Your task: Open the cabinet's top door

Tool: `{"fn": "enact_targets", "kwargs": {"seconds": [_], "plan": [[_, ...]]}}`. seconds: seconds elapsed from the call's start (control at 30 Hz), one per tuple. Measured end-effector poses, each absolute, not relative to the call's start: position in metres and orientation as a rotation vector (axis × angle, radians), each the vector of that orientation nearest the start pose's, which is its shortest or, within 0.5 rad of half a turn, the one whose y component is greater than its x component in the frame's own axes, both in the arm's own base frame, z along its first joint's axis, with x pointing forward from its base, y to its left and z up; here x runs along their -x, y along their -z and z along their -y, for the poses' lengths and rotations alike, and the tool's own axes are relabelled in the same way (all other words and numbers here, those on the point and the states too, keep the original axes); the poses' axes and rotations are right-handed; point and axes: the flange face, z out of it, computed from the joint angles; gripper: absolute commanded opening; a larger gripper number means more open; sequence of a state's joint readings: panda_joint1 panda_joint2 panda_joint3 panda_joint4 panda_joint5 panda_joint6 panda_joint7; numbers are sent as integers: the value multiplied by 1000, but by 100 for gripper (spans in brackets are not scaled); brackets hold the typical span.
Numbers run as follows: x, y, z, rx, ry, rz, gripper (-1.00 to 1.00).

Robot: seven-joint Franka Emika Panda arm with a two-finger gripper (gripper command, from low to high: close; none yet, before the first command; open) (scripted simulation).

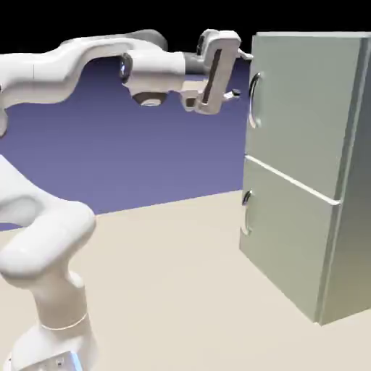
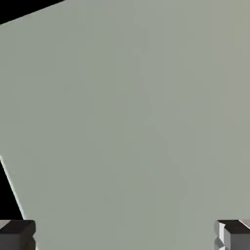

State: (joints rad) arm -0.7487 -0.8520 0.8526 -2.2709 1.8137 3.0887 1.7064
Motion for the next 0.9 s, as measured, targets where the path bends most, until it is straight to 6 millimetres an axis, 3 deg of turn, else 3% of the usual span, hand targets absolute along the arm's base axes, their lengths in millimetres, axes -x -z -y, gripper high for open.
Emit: {"fn": "enact_targets", "kwargs": {"seconds": [0.33,0.67,0.7,0.83,0.87,0.9], "plan": [[-411,-624,-145,-273,-166,-1552,0],[-450,-560,-203,-648,-576,-1463,0],[-450,-560,-203,-648,-576,-1463,0],[-490,-560,-202,-647,-575,-1463,0],[-500,-560,-201,-648,-576,-1463,-100],[-500,-560,-201,-648,-576,-1463,-100]]}}
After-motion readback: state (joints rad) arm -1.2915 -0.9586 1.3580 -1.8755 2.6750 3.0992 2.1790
